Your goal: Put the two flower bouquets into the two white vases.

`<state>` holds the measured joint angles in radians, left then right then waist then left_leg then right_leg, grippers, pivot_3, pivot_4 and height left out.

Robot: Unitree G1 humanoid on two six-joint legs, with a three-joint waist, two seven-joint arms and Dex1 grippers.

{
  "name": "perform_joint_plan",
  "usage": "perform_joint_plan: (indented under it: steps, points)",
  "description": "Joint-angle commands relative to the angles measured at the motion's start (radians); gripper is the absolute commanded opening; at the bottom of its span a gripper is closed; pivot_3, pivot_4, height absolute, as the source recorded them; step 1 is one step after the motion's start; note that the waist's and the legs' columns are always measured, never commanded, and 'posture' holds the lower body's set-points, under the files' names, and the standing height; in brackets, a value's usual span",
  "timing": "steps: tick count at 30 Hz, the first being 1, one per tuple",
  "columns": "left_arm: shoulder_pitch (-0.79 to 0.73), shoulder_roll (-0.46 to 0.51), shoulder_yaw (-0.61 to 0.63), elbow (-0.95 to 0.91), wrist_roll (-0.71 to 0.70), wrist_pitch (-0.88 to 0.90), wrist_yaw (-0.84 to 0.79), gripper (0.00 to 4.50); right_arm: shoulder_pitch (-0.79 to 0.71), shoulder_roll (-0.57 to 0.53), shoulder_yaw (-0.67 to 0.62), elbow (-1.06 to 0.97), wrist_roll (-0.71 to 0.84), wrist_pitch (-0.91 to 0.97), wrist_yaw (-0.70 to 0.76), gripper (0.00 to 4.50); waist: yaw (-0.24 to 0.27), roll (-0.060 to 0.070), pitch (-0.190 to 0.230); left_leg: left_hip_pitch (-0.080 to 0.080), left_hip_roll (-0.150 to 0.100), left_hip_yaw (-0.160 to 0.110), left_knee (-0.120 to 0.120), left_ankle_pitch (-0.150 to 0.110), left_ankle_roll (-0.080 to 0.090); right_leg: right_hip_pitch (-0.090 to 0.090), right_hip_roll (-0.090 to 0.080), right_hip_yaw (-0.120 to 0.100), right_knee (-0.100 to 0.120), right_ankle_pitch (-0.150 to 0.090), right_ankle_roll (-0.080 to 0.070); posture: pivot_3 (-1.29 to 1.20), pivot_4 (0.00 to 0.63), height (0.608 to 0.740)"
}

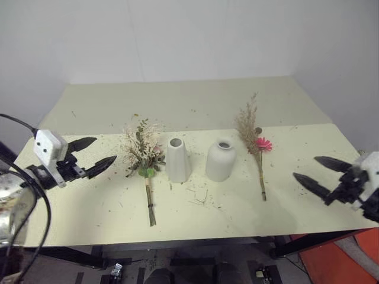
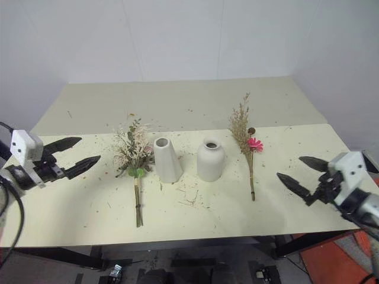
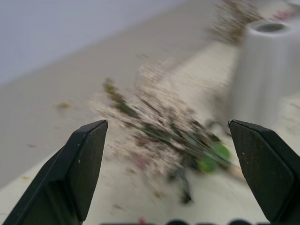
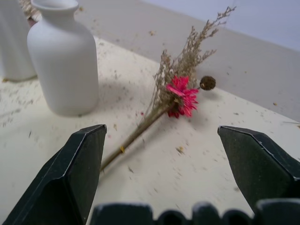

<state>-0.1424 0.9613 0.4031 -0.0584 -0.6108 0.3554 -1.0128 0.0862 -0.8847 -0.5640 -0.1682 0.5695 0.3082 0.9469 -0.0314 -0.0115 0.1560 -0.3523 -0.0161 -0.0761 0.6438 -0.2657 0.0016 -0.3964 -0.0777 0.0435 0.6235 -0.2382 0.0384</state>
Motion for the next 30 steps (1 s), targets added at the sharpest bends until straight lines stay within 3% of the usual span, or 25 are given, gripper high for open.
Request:
perform_joint_plan:
  steps: [1, 8, 15, 19, 23, 30]
  points:
    - [-0.017, 0.06, 0.038, 0.009, -0.045, 0.045, -0.098, 4.48, -0.011, -0.062, -0.061, 0.029, 0.045, 0.02, 0.092, 4.5, 0.0, 0.0, 0.0, 0.0, 0.0, 0.0, 0.0, 0.0, 0.0, 0.0, 0.0, 0.0, 0.0, 0.0, 0.0, 0.0, 0.15, 0.74]
    - [-0.007, 0.123, 0.055, -0.008, -0.048, 0.069, -0.214, 4.48, -0.037, -0.134, -0.051, 0.067, 0.046, 0.034, 0.193, 4.5, -0.007, -0.001, 0.001, 0.0, 0.0, 0.0, 0.0, 0.0, 0.0, 0.0, 0.0, 0.0, 0.001, 0.0, 0.0, 0.0, 0.15, 0.74]
    - [0.007, 0.135, 0.04, -0.046, -0.034, 0.131, -0.188, 4.48, -0.056, -0.142, -0.027, 0.063, 0.026, 0.037, 0.202, 4.5, -0.006, -0.002, 0.002, 0.0, 0.0, 0.0, 0.0, 0.0, 0.0, 0.0, 0.0, 0.0, 0.001, 0.0, 0.0, 0.0, 0.15, 0.74]
    - [-0.031, 0.206, -0.113, -0.121, 0.015, 0.38, -0.059, 4.48, -0.09, -0.137, -0.006, 0.013, 0.04, 0.048, 0.179, 4.5, -0.007, -0.003, 0.003, 0.0, 0.0, 0.0, 0.0, 0.0, 0.0, 0.0, 0.0, 0.0, 0.002, 0.0, 0.0, 0.0, 0.15, 0.74]
    - [-0.175, 0.194, -0.284, -0.204, 0.015, 0.648, 0.066, 4.48, -0.146, -0.16, 0.009, -0.01, 0.06, 0.05, 0.212, 4.5, -0.005, -0.004, 0.004, 0.0, 0.0, 0.0, 0.0, 0.0, 0.0, 0.0, 0.0, 0.0, 0.002, -0.001, 0.001, 0.0, 0.15, 0.74]
    - [-0.449, -0.003, -0.491, -0.158, 0.044, 1.03, 0.266, 4.48, -0.297, -0.193, 0.094, -0.007, 0.068, 0.031, 0.289, 4.5, -0.005, -0.006, 0.005, -0.001, 0.0, -0.001, 0.001, 0.0, 0.0, 0.0, 0.0, 0.0, 0.002, -0.001, 0.001, 0.0, 0.15, 0.74]
